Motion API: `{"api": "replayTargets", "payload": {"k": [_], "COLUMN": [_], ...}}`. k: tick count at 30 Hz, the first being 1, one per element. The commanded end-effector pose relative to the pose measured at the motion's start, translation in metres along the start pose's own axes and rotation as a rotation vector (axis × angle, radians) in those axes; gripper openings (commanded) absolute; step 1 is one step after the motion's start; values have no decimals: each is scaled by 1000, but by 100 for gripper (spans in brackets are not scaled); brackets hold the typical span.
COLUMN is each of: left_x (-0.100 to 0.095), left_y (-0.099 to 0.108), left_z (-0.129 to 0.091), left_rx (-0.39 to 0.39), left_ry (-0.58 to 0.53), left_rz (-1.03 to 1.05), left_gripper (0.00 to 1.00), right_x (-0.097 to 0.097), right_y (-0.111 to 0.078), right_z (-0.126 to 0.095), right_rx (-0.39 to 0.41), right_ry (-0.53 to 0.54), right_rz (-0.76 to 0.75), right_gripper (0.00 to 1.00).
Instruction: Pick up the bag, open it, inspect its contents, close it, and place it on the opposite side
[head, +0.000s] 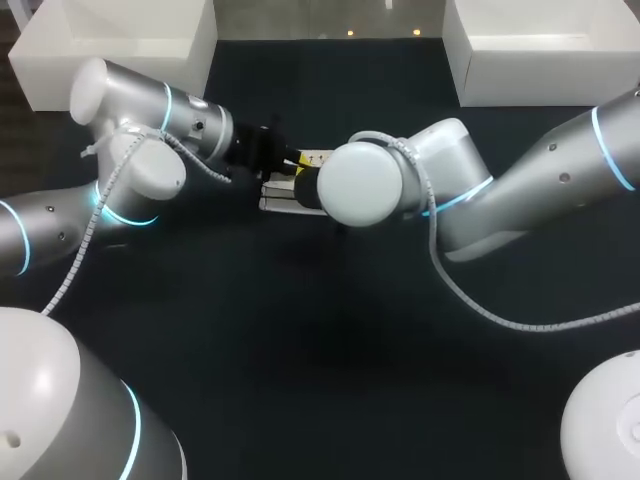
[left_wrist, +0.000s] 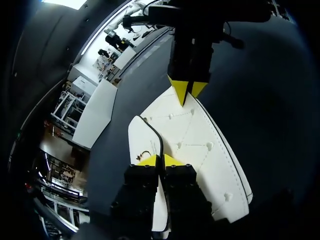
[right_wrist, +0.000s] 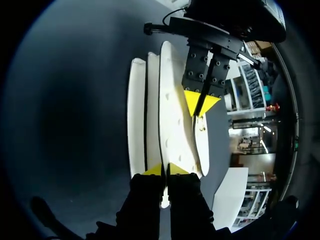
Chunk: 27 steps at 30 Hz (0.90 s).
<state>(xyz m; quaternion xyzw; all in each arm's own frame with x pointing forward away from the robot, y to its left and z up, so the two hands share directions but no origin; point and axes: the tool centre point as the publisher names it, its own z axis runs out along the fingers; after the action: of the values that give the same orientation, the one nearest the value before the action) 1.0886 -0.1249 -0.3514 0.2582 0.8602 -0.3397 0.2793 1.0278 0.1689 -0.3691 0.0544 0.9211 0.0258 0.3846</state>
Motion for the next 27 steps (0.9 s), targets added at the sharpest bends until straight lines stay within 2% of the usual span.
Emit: {"api": "replayTargets", "payload": {"k": [1,3,4,5,6,7,10,12,15,17,18,19,20,27], "left_x": [1,1,1,0,-1,-2,-5,-6,-7,-9,-9,-10,-11,-17], "left_y": [5,3,2,0,-1,-2,-6,-8,-11,-13,-14,-15,-15,-19], "left_z": [1,3,4,3,2,1,-5,-9,-16,-21,-23,-26,-29,-44], "left_rx": [-1,-1,1,3,7,8,11,16,17,21,20,31,37,66], "left_ry": [-2,1,1,0,-5,-7,-19,-26,-37,-47,-54,-59,-59,-61], "left_rz": [3,4,5,7,8,7,5,0,-8,-18,-27,-35,-41,-82], "left_gripper": [0,2,21,34,71,81,100,100,100,100,100,100,100,100], "right_x": [2,2,2,2,2,2,2,2,0,-1,-2,-3,-4,-15], "right_y": [-3,-3,-3,-3,-3,-3,-3,-3,-2,-2,-2,-3,-3,-9], "right_z": [0,0,0,0,0,0,0,-1,-3,-6,-7,-9,-10,-24], "right_rx": [4,4,4,4,4,4,4,5,6,6,7,7,8,2], "right_ry": [-3,-3,-3,-3,-3,-3,-3,-2,-4,-6,-8,-10,-13,-28], "right_rz": [0,0,0,0,0,0,0,-1,-2,-1,0,1,2,22], "right_gripper": [0,0,0,0,0,0,0,1,19,43,62,93,100,100]}}
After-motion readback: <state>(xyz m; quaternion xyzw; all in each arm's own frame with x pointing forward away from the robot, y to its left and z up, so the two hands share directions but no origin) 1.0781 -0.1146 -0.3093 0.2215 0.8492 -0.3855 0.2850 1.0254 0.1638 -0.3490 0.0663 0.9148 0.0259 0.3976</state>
